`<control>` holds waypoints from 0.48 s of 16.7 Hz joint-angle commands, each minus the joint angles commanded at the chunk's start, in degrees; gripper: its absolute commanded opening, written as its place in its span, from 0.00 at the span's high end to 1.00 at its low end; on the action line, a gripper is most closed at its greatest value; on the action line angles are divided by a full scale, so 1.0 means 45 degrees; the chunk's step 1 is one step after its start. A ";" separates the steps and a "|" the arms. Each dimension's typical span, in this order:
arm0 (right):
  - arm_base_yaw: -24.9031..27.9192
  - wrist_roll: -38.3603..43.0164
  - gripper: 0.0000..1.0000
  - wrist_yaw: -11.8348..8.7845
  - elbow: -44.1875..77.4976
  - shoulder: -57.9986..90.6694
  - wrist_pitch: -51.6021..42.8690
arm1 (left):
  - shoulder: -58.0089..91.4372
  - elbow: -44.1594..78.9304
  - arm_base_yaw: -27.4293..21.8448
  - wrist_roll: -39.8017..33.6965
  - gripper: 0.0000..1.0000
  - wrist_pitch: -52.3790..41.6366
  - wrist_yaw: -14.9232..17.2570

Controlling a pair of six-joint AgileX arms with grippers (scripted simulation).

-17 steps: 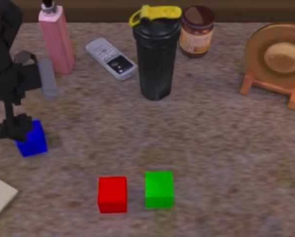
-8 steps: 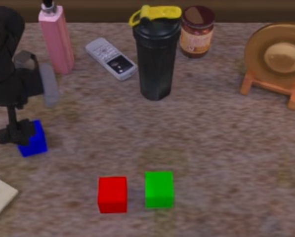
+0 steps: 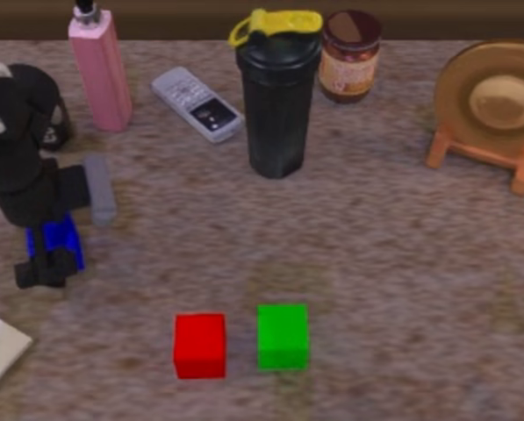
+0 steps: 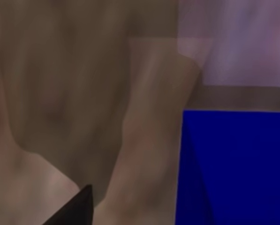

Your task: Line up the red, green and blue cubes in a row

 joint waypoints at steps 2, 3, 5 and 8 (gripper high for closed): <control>0.0000 0.0000 0.00 0.0000 0.0000 0.0000 0.0000 | 0.0000 0.0000 0.0000 0.0000 0.00 0.0000 0.0000; 0.0000 0.0000 0.00 0.0000 0.0000 0.0000 0.0000 | 0.0000 0.0000 0.0000 0.0000 0.00 0.0000 0.0000; 0.0000 0.0000 0.00 0.0000 0.0000 0.0000 0.0000 | 0.0000 0.0000 0.0000 0.0000 0.15 0.0000 0.0000; 0.0000 0.0000 0.00 0.0000 0.0000 0.0000 0.0000 | 0.0000 0.0000 0.0000 0.0000 0.38 0.0000 0.0000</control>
